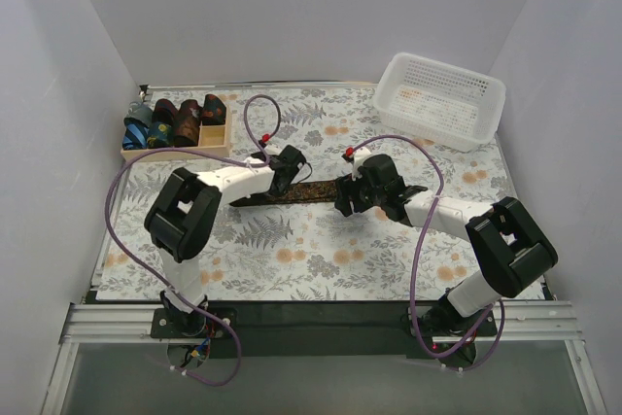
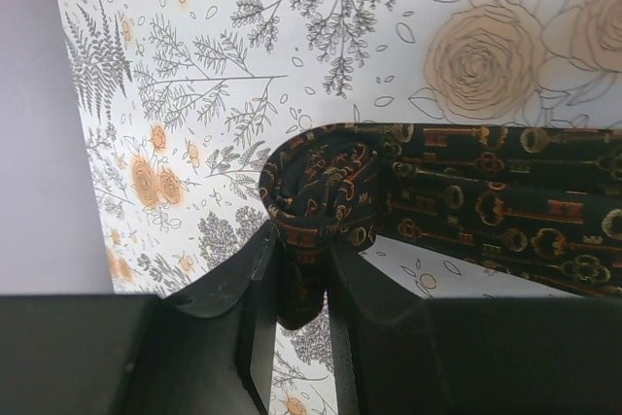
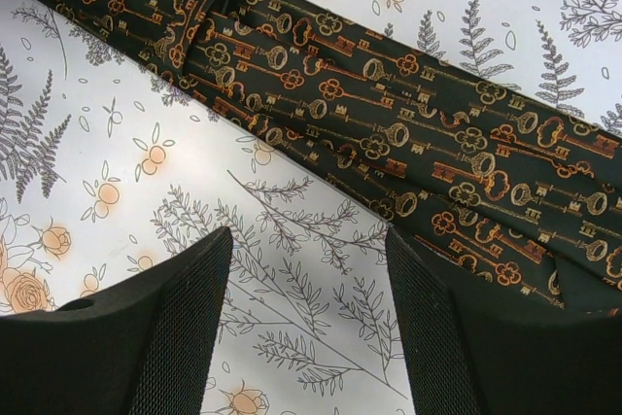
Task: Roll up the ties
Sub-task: Roll the tie
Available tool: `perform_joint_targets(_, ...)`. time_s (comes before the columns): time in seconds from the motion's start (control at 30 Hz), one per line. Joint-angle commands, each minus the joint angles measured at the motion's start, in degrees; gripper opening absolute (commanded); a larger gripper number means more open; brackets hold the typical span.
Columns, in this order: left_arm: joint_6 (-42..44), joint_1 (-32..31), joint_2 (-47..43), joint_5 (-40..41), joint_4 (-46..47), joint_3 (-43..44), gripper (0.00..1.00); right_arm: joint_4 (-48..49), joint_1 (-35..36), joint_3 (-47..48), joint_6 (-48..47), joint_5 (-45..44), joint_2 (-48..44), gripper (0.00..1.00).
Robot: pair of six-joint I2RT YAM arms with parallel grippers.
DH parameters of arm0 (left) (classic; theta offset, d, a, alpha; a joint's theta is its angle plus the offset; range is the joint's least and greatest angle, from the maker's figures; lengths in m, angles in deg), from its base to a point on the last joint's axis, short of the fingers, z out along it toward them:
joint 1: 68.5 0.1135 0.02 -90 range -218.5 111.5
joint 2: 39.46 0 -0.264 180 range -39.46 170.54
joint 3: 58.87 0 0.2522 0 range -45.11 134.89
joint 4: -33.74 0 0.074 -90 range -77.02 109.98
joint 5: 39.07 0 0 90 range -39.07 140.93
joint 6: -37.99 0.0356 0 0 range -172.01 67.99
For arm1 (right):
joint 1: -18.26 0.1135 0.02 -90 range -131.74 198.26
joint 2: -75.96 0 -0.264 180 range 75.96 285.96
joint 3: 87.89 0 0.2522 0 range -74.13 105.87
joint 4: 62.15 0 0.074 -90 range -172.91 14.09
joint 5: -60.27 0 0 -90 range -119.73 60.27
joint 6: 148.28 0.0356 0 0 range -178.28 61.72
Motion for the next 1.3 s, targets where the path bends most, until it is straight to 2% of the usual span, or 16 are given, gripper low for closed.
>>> perform_joint_targets(0.0, -0.9, -2.2, 2.0, 6.0, -2.7, 2.9, 0.08, 0.8, 0.1, -0.4, -0.8, -0.6, -1.0, 0.6)
perform_joint_targets(0.17, -0.9, -4.3, 4.8, 6.2, -3.0, 5.7, 0.19, 0.9, 0.1, -0.4, -0.8, -0.9, -1.0, 0.6)
perform_joint_targets(0.2, -0.9, -4.7, 5.2, 6.0, -3.1, 6.1, 0.25, 0.9, 0.0, -0.4, -0.8, -0.9, -0.9, 0.6)
perform_joint_targets(0.33, -1.1, -5.5, 7.0, 4.8, -3.6, 8.2, 0.36, 0.9, 0.1, -0.4, -0.8, -0.7, -0.7, 0.6)
perform_joint_targets(0.53, -1.7, -6.5, 8.0, 2.0, -3.8, 10.7, 0.47, 0.9, 0.1, -0.4, -0.7, -0.6, -0.5, 0.61)
perform_joint_targets(0.77, -3.5, -7.6, 6.7, -3.3, -4.3, 11.7, 0.48, 0.9, 0.0, -0.4, -0.7, -0.6, -0.6, 0.6)
perform_joint_targets(1.2, -3.9, -7.6, 5.6, -8.6, 1.7, 8.7, 0.48, 0.9, 0.1, -0.7, -0.6, -0.5, -1.3, 0.6)
perform_joint_targets(1.27, -3.9, -7.7, 4.2, -9.1, 1.9, 8.8, 0.51, 0.9, 0.1, -0.8, -0.6, -0.7, -2.1, 0.6)
